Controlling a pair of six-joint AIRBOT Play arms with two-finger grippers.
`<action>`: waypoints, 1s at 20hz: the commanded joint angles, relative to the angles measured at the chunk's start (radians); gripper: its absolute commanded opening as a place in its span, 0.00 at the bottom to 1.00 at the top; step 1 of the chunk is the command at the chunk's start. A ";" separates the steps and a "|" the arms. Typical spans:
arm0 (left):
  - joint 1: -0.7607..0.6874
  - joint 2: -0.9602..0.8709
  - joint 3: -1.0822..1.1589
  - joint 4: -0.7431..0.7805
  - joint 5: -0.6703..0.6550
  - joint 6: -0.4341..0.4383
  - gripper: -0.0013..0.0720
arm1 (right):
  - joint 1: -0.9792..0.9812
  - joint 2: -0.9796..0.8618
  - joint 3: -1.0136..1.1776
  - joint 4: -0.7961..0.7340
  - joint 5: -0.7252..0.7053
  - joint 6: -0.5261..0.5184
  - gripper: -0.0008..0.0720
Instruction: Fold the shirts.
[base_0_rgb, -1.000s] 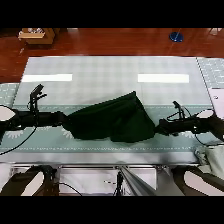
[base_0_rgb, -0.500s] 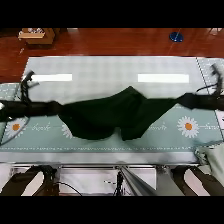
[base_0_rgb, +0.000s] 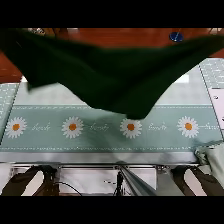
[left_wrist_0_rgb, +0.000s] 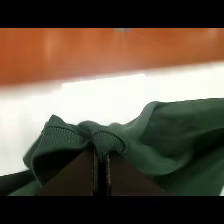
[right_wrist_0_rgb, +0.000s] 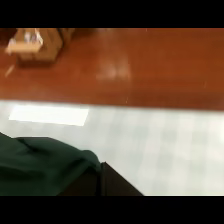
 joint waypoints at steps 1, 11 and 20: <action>0.007 0.002 0.254 0.001 0.004 -0.013 0.06 | -0.001 0.003 0.176 -0.002 -0.041 0.048 0.05; 0.007 0.135 0.515 0.014 -0.189 -0.200 0.05 | -0.001 0.008 0.692 -0.274 0.156 0.252 0.05; 0.009 0.211 0.482 0.149 -0.697 -0.391 0.05 | 0.014 0.019 0.698 -0.484 0.673 0.274 0.05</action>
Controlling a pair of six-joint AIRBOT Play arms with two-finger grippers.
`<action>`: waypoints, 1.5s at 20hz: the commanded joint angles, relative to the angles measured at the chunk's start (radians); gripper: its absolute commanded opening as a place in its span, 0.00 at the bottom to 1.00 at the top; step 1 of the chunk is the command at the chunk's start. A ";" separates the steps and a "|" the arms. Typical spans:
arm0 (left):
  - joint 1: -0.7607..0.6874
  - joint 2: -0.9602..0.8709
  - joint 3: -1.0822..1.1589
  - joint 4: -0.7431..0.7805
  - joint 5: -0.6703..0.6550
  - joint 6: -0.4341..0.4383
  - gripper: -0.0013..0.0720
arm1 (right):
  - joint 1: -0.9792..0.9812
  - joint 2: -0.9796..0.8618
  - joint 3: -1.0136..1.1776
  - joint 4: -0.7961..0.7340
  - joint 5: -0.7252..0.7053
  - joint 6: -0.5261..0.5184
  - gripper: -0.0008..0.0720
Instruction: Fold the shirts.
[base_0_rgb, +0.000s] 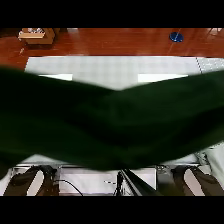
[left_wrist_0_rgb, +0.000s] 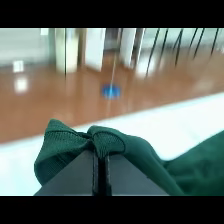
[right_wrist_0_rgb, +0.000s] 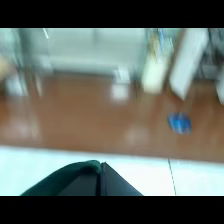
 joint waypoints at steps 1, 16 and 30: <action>-0.001 -0.010 -0.061 0.064 -0.215 -0.005 0.05 | 0.033 -0.049 -0.053 -0.052 0.213 0.004 0.05; 0.000 -0.190 -1.121 0.114 0.540 0.387 0.06 | 0.472 -0.729 -0.364 -0.388 -0.378 -0.031 0.05; -0.002 -0.615 -1.120 0.109 0.880 0.674 0.06 | 0.432 -0.945 -0.364 -0.367 -0.497 0.092 0.14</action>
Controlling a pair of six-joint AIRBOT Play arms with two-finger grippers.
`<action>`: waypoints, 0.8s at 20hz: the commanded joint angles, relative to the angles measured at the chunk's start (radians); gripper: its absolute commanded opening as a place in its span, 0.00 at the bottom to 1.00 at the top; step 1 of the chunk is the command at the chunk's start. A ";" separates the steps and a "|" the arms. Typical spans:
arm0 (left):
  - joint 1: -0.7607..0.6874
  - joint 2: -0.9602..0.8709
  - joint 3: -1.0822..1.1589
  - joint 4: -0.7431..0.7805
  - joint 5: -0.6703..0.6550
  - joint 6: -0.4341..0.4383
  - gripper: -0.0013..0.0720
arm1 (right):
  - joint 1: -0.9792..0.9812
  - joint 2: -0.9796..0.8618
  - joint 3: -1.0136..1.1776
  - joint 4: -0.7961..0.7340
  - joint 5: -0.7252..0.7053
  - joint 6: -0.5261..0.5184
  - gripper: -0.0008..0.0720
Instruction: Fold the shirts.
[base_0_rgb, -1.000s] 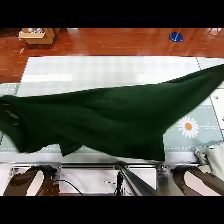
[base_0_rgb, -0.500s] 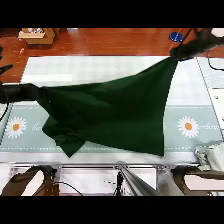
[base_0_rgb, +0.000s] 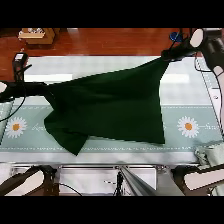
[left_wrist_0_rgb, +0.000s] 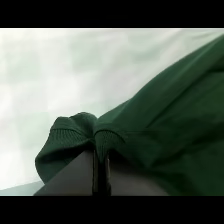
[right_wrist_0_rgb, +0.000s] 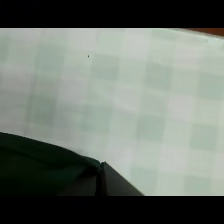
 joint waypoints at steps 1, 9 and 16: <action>0.000 -0.068 -0.001 -0.001 0.031 0.016 0.06 | -0.001 -0.053 0.000 0.015 0.053 0.006 0.25; 0.101 -0.061 0.178 0.182 -0.212 -0.062 0.62 | -0.041 0.139 0.050 -0.179 0.360 -0.076 0.65; 0.433 -0.062 -0.031 0.070 -0.656 -0.172 0.63 | -0.302 0.219 -0.155 0.099 0.412 -0.151 0.65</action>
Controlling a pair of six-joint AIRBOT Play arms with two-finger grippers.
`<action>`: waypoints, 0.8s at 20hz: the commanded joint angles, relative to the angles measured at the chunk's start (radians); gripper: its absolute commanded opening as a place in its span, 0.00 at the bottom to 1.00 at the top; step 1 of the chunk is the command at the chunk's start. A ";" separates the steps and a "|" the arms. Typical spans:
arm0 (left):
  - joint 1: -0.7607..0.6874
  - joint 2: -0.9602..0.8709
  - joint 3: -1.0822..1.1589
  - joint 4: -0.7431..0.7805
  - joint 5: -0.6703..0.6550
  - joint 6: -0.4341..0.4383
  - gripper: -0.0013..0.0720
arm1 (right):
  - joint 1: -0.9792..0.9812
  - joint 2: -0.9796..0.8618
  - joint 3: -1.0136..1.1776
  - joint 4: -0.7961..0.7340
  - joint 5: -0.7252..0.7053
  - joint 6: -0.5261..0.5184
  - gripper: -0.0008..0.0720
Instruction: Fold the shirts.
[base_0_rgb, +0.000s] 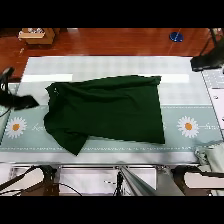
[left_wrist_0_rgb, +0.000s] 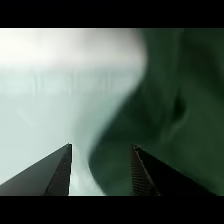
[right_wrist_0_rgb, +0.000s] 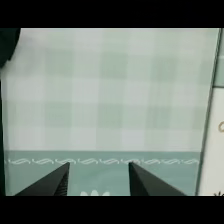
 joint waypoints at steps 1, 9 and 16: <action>0.164 0.000 -0.094 -0.116 -0.214 -0.016 0.74 | -0.137 0.025 -0.124 0.213 0.000 -0.065 0.65; 0.226 -0.014 -0.205 -0.158 -0.233 -0.060 0.97 | -0.315 0.025 -0.310 0.425 -0.067 -0.147 0.65; 0.205 -0.108 -0.236 -0.185 -0.137 -0.060 0.97 | -0.320 0.026 -0.343 0.444 -0.082 -0.154 0.65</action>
